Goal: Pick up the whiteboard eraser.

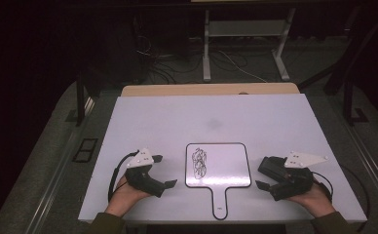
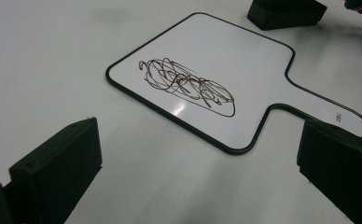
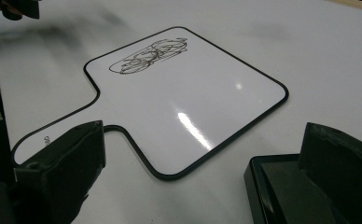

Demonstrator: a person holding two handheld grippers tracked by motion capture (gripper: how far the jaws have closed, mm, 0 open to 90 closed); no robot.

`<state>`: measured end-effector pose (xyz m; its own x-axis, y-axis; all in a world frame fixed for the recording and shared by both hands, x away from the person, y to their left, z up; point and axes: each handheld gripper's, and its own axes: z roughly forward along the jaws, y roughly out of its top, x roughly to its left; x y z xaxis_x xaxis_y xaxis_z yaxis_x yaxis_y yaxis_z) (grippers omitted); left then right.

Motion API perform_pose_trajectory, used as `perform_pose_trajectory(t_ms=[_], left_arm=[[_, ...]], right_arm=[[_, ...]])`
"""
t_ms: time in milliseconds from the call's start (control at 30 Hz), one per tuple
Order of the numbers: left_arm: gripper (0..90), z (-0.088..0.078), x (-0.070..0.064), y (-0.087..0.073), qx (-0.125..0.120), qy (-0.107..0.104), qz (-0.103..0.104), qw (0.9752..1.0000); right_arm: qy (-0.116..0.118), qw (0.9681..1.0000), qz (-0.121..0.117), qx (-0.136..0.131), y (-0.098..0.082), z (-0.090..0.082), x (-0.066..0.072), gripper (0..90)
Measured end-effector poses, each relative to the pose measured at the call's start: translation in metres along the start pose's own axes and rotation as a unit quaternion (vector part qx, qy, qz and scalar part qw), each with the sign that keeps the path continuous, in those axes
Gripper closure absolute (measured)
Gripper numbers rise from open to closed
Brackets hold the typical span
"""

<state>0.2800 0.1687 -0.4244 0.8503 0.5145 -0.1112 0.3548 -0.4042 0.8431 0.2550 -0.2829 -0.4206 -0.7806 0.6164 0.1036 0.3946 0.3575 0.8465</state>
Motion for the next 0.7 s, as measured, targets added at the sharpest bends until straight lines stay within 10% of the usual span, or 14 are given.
perform_pose_trajectory(t_ms=[700], left_arm=[[0.0, -0.0007, -0.0042, -0.0013, -0.001, -0.002, 0.004, 1.0000]], right_arm=[[0.006, 0.9997, -0.012, 0.020, 0.0092, -0.0025, 0.0042, 0.0]])
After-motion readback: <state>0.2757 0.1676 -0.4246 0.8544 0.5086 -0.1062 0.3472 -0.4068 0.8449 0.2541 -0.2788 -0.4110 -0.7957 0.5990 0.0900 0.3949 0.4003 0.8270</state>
